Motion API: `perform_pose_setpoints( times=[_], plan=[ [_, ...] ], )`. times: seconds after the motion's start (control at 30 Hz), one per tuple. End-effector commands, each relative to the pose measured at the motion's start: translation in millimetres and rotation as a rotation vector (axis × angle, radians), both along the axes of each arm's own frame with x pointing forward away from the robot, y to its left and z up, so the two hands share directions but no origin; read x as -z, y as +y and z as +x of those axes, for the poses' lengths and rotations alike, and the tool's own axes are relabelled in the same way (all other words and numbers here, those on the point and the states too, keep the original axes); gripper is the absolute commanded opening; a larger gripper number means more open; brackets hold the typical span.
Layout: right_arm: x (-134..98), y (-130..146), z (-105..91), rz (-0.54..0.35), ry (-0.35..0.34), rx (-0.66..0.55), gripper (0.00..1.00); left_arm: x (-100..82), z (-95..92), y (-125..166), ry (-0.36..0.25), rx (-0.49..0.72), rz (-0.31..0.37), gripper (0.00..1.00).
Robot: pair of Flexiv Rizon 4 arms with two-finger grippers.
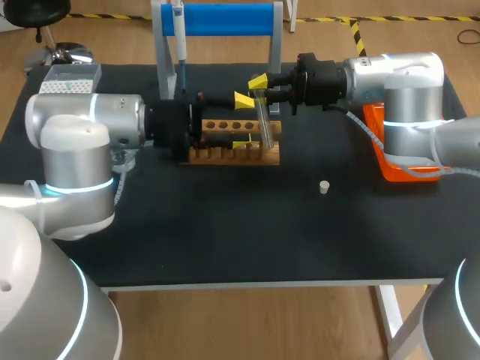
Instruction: Invert the test tube, pick up the pipette, mount the tip to pipette, aspirate from beaker and dispense into the tube, eject the tip, return the pipette, and cap with the stopper.
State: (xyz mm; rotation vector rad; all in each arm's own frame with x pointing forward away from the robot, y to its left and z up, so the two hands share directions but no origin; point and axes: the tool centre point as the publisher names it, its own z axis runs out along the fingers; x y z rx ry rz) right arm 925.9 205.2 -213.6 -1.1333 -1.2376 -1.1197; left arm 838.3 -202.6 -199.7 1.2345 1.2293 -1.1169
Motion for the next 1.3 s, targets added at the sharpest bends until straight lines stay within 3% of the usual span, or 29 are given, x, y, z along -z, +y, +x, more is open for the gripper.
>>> perform_pose_setpoints(
  times=[0.03, 0.63, 0.83, 0.9, 1.23, 1.3],
  plan=[
    [-1, -1, 0.1, -0.003, 0.000, -0.002, 0.00, 1.6, 0.0, -14, 0.000, 0.002, 0.013, 1.00],
    [-1, -1, 0.1, -0.003, 0.000, -0.002, 0.00, -1.3, 5.9, -35, 0.022, -0.016, 0.015, 1.00],
    [-1, -1, 0.1, -0.003, 0.000, -0.002, 0.00, -0.9, 6.0, -36, 0.028, -0.026, 0.010, 0.86],
    [-1, -1, 0.1, -0.003, 0.000, -0.002, 0.00, -0.8, 5.9, -36, 0.030, -0.028, 0.009, 0.73],
    [-1, -1, 0.1, -0.003, 0.000, -0.002, 0.00, 0.7, 4.2, -37, 0.043, -0.030, 0.002, 0.69],
    [-1, -1, 0.1, -0.003, 0.000, -0.002, 0.00, 1.0, 3.7, -38, 0.045, -0.029, 0.001, 0.64]
  ],
)
